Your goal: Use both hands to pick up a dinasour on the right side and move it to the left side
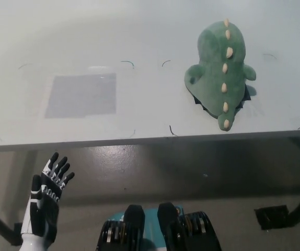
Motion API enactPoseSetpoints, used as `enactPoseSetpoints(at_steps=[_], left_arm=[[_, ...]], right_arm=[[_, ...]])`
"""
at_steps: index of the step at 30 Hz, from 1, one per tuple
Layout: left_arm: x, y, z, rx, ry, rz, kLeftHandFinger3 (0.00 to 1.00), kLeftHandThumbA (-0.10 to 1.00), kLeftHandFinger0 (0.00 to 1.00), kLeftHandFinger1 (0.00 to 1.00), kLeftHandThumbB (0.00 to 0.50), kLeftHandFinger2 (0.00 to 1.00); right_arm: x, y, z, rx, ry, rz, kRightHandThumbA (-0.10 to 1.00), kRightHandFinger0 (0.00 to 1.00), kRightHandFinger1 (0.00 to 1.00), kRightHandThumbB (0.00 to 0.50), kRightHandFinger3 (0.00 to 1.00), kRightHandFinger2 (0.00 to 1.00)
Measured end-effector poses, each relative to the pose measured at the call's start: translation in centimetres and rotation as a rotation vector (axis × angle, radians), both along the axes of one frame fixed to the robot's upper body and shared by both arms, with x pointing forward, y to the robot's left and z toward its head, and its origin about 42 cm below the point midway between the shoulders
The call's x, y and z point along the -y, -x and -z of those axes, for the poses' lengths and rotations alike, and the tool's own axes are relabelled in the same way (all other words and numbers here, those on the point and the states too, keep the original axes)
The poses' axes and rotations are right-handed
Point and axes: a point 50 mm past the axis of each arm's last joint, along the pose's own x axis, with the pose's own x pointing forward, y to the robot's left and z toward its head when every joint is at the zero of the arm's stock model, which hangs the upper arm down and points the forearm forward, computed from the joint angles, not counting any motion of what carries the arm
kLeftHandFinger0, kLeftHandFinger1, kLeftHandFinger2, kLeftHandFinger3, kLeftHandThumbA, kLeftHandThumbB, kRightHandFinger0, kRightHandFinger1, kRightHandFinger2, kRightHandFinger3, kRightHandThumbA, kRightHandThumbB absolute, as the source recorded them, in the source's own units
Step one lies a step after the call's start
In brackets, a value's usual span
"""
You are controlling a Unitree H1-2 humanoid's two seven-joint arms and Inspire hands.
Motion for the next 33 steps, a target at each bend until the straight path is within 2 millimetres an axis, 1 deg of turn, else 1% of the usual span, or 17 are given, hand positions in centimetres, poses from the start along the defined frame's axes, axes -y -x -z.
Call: enactPoseSetpoints(at_steps=[2, 3, 6, 10, 11, 12, 14, 18, 21, 22, 23, 27, 28, 29, 30, 31, 33], left_arm=[[0.1, -0.4, -1.1, 0.037, 0.002, 0.013, 1.00, 1.00, 1.00, 1.00, 0.446, 1.00], [0.1, -0.7, -1.6, 0.058, 0.001, 0.019, 1.00, 1.00, 1.00, 1.00, 0.453, 1.00], [0.6, -1.9, -3.5, 0.119, 0.006, 0.038, 1.00, 1.00, 1.00, 1.00, 0.438, 1.00], [1.4, -3.9, -5.8, 0.185, 0.009, 0.068, 1.00, 1.00, 1.00, 1.00, 0.462, 1.00], [1.7, -4.3, -6.6, 0.206, 0.009, 0.077, 1.00, 1.00, 1.00, 1.00, 0.468, 1.00], [1.9, -4.5, -7.0, 0.217, 0.010, 0.082, 1.00, 1.00, 1.00, 1.00, 0.478, 1.00], [2.4, -5.3, -8.0, 0.235, 0.013, 0.091, 1.00, 1.00, 1.00, 1.00, 0.476, 1.00], [3.5, -6.8, -9.9, 0.277, 0.013, 0.113, 1.00, 1.00, 1.00, 1.00, 0.440, 1.00], [4.3, -8.0, -11.7, 0.313, 0.002, 0.135, 1.00, 1.00, 1.00, 1.00, 0.435, 1.00], [4.6, -8.4, -12.2, 0.324, -0.001, 0.140, 1.00, 1.00, 1.00, 1.00, 0.382, 1.00], [4.8, -8.7, -12.7, 0.335, -0.003, 0.146, 1.00, 1.00, 1.00, 1.00, 0.367, 1.00], [5.9, -10.8, -14.6, 0.357, -0.008, 0.175, 1.00, 1.00, 1.00, 1.00, 0.340, 1.00], [6.1, -11.3, -15.1, 0.360, -0.010, 0.183, 1.00, 1.00, 1.00, 1.00, 0.340, 1.00], [6.4, -11.7, -15.4, 0.361, -0.012, 0.190, 1.00, 1.00, 1.00, 1.00, 0.335, 1.00], [6.5, -11.9, -15.5, 0.362, -0.013, 0.192, 1.00, 1.00, 1.00, 1.00, 0.334, 1.00], [6.8, -12.7, -15.9, 0.358, -0.016, 0.201, 1.00, 1.00, 1.00, 1.00, 0.338, 1.00], [7.2, -13.7, -16.5, 0.358, -0.019, 0.211, 1.00, 1.00, 1.00, 1.00, 0.331, 1.00]], right_arm=[[-0.1, -0.1, -0.4, 0.014, 0.000, -0.005, 1.00, 1.00, 1.00, 0.320, 1.00, 1.00], [-0.2, -0.2, -0.7, 0.027, 0.002, -0.009, 1.00, 1.00, 1.00, 0.333, 1.00, 1.00], [-0.7, -0.8, -2.1, 0.077, 0.009, -0.023, 1.00, 1.00, 1.00, 0.349, 1.00, 1.00], [-1.4, -2.1, -4.1, 0.147, 0.014, -0.039, 1.00, 1.00, 1.00, 0.330, 1.00, 1.00], [-1.5, -2.5, -4.5, 0.164, 0.015, -0.043, 1.00, 1.00, 1.00, 0.359, 1.00, 1.00], [-1.5, -2.7, -4.8, 0.171, 0.015, -0.045, 1.00, 1.00, 1.00, 0.374, 1.00, 1.00], [-1.8, -3.3, -5.5, 0.187, 0.013, -0.046, 1.00, 1.00, 1.00, 0.395, 1.00, 1.00], [-2.2, -4.4, -7.0, 0.226, 0.014, -0.058, 1.00, 1.00, 1.00, 0.419, 1.00, 1.00], [-2.5, -5.4, -8.1, 0.248, 0.014, -0.069, 1.00, 1.00, 1.00, 0.422, 1.00, 1.00], [-2.6, -5.8, -8.5, 0.258, 0.015, -0.073, 1.00, 1.00, 1.00, 0.435, 1.00, 1.00], [-2.7, -6.1, -8.9, 0.266, 0.016, -0.076, 1.00, 1.00, 1.00, 0.413, 1.00, 1.00], [-3.0, -7.4, -10.6, 0.298, 0.016, -0.089, 1.00, 1.00, 1.00, 0.382, 1.00, 1.00], [-3.1, -7.8, -11.1, 0.312, 0.018, -0.094, 1.00, 1.00, 1.00, 0.382, 1.00, 1.00], [-3.1, -8.1, -11.5, 0.320, 0.020, -0.096, 1.00, 1.00, 1.00, 0.406, 1.00, 1.00], [-3.2, -8.2, -11.7, 0.325, 0.021, -0.097, 1.00, 1.00, 1.00, 0.407, 1.00, 1.00], [-3.2, -8.6, -12.3, 0.336, 0.026, -0.101, 1.00, 1.00, 1.00, 0.408, 1.00, 1.00], [-3.2, -9.2, -13.2, 0.354, 0.032, -0.107, 1.00, 1.00, 1.00, 0.383, 1.00, 1.00]])
